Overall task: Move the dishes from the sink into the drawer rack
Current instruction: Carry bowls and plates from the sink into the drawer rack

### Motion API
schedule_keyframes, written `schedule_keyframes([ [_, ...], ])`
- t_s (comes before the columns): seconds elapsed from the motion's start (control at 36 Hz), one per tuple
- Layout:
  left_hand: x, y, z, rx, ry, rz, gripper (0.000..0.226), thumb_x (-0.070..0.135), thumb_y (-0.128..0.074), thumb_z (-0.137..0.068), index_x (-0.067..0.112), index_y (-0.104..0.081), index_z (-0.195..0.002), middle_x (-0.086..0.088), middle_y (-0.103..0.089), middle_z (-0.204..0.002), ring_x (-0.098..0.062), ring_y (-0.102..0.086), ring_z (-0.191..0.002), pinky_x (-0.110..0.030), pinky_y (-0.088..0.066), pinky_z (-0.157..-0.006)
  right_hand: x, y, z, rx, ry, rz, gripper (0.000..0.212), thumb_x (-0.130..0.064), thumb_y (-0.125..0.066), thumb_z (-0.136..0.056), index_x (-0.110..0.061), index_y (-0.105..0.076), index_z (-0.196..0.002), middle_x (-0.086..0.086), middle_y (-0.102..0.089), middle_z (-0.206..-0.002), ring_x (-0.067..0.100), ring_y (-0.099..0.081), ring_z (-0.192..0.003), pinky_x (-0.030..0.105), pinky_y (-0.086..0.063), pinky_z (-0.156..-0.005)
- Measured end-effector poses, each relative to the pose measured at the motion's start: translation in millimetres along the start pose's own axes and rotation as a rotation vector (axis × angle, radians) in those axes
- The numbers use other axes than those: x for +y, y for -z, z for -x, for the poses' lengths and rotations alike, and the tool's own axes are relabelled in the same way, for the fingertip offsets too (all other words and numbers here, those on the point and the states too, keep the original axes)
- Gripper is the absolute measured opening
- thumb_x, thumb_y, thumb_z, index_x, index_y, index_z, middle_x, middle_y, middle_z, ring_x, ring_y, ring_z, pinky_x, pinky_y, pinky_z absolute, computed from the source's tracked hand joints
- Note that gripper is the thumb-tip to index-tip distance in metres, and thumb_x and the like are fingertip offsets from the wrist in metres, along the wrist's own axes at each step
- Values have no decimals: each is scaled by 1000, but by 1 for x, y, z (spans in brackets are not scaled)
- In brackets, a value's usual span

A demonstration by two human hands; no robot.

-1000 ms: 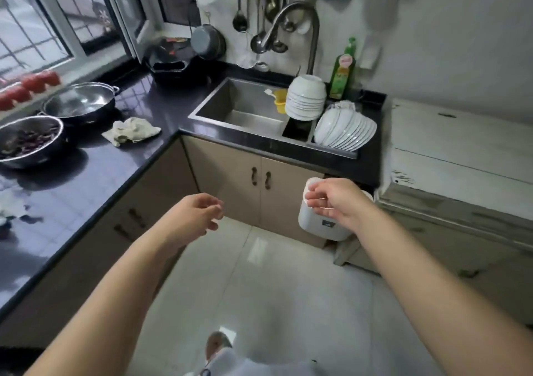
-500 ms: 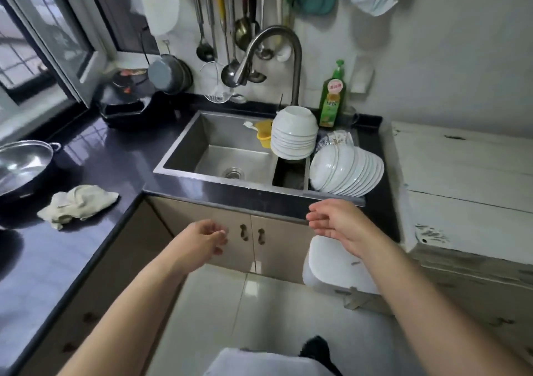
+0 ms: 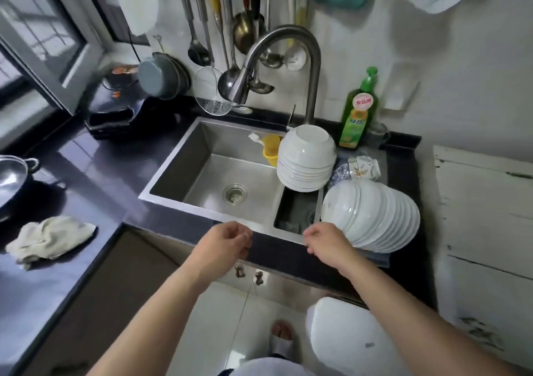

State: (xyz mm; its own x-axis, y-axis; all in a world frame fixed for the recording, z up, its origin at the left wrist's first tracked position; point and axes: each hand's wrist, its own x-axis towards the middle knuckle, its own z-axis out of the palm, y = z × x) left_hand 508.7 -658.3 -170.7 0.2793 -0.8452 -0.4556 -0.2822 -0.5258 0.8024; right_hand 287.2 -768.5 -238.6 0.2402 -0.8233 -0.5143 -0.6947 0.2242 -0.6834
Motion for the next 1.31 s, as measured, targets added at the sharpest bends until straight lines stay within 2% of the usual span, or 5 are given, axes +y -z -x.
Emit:
schedule_keyframes([
  [0.22, 0, 8, -18, 84, 95, -21, 15, 19, -59, -99, 22, -73, -95, 2, -76, -82, -7, -70, -69, -24, -48, -67, -78, 67, -118, 308, 413, 649, 62, -15, -62, -93, -16, -38, -150, 6, -32, -150, 31, -34, -137, 46, -42, -108],
  [0.36, 1, 16, -29, 94, 136, -38, 13, 22, -60, -97, 23, -73, -95, -1, -77, -85, -13, -70, -75, -31, -50, -74, -78, 89, -176, 236, 428, 981, 100, -29, -75, -87, -11, -10, -160, 11, -7, -165, 38, -6, -152, 51, -27, -120],
  [0.56, 4, 37, -35, 115, 139, -5, 12, 25, -63, -94, 20, -74, -96, -4, -76, -87, -10, -67, -68, -38, -55, -83, -70, 89, -186, 339, 551, 1054, 88, -20, -79, -82, -2, -29, -153, 19, -39, -145, 39, -37, -132, 49, -42, -108],
  [1.06, 4, 39, -36, 144, 147, 38, 15, 18, -59, -100, 19, -74, -101, -4, -76, -93, -9, -68, -72, -33, -54, -81, -65, 95, -173, 445, 692, 1056, 76, -15, -86, -69, 1, -49, -133, 18, -52, -116, 38, -50, -112, 45, -55, -83],
  [1.31, 6, 29, -36, 96, 147, 112, 16, 16, -56, -102, 15, -72, -102, 1, -73, -89, -8, -67, -71, -19, -51, -67, -64, 121, -153, 538, 778, 989, 83, -17, -89, -69, 5, -47, -137, 18, -51, -115, 38, -47, -113, 46, -54, -77],
])
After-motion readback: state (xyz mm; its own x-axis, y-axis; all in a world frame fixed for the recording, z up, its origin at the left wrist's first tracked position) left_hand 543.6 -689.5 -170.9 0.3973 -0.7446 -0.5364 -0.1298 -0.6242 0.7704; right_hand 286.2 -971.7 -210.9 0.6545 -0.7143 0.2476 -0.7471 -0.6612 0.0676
